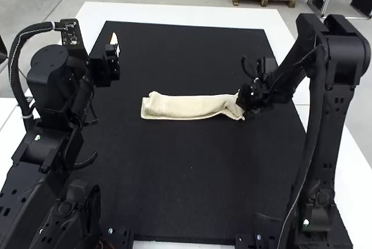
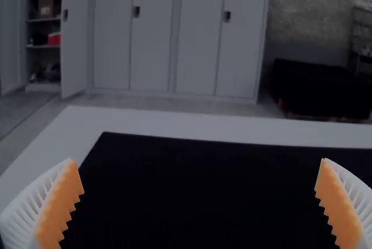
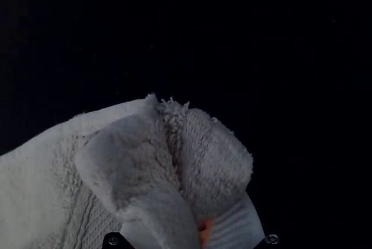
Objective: Fold the towel.
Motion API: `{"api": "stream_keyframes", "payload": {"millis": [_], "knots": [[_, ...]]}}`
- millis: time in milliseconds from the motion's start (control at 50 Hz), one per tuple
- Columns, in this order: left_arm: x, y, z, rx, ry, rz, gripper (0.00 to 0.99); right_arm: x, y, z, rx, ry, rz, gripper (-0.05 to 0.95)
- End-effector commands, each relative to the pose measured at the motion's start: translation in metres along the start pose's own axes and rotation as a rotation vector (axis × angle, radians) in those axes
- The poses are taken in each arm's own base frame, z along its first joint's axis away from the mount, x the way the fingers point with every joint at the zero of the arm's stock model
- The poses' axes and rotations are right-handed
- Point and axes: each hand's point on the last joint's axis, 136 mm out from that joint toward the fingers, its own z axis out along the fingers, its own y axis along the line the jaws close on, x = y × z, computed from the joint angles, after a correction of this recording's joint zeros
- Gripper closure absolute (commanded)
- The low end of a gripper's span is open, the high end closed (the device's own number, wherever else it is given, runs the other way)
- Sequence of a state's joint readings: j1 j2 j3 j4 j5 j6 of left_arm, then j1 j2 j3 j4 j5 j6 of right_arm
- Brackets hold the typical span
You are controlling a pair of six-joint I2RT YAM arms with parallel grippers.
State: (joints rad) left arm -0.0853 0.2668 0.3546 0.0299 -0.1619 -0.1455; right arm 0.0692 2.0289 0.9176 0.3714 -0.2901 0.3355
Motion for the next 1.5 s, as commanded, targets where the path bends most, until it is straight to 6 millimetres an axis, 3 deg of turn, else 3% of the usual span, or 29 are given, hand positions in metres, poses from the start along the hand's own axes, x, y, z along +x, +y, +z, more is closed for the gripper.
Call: {"api": "stream_keyframes", "payload": {"millis": [0,280,460,860,1300,1480], "knots": [[-0.005,0.002,-0.003,-0.009,-0.025,0.006,0.057,-0.018,-0.028,-0.012,0.074,-0.049,0.008,0.9],[-0.005,0.002,-0.004,-0.011,-0.025,0.006,0.057,-0.042,-0.015,-0.03,0.056,-0.098,0.002,0.9],[-0.006,0.002,-0.005,-0.011,-0.028,0.006,0.057,-0.055,0.011,-0.041,0.022,-0.12,-0.017,0.9],[-0.011,0.005,-0.01,-0.019,-0.048,0.01,0.056,-0.036,0.094,-0.032,-0.076,-0.094,-0.071,0.9],[-0.031,0.018,-0.028,-0.085,-0.132,0.029,0.054,-0.028,0.146,-0.03,-0.125,-0.105,-0.111,0.9],[-0.029,0.019,-0.03,-0.093,-0.128,0.035,0.052,-0.018,0.169,-0.027,-0.146,-0.097,-0.132,0.9]]}}
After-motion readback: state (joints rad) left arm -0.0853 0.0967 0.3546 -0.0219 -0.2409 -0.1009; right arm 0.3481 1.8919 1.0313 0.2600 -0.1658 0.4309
